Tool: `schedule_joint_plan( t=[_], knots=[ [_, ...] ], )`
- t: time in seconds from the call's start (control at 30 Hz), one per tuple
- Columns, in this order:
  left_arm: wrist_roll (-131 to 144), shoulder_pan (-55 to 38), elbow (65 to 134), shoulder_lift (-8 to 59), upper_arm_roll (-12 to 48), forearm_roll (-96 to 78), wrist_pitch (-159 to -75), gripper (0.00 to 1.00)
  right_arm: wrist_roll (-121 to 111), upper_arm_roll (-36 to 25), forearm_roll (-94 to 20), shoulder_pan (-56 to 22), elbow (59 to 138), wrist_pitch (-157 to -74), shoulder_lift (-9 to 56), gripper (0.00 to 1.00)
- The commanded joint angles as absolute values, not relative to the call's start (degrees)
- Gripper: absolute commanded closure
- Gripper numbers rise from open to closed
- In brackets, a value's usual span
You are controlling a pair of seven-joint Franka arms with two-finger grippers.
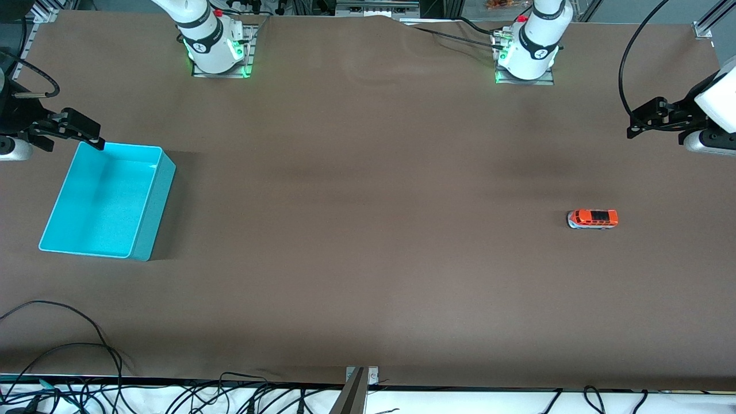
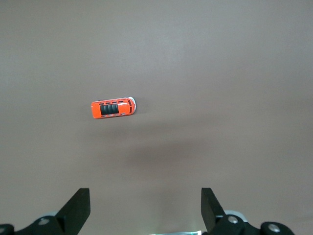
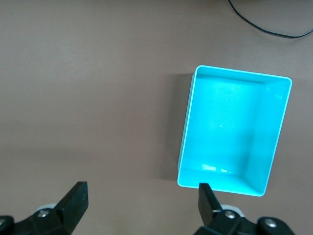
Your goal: Wind up bus and store in blue box
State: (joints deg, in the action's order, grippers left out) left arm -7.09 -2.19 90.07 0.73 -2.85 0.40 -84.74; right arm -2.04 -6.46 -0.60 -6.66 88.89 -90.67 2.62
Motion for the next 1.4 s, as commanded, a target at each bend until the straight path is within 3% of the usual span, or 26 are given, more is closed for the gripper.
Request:
schedule_joint_plan(
  t=[0.0, 1.37],
  knots=[
    [-6.9, -1.8, 87.9, 1.8, -2.7, -0.6, -83.2, 0.00, -0.9, -6.6, -1.1, -6.3, 87.8, -89.1, 2.4, 0.00],
    [-6.9, -1.6, 87.9, 1.8, -2.7, -0.6, -83.2, 0.00, -1.4, -8.2, -1.1, -6.2, 87.5, -89.1, 2.6, 0.00]
  ],
)
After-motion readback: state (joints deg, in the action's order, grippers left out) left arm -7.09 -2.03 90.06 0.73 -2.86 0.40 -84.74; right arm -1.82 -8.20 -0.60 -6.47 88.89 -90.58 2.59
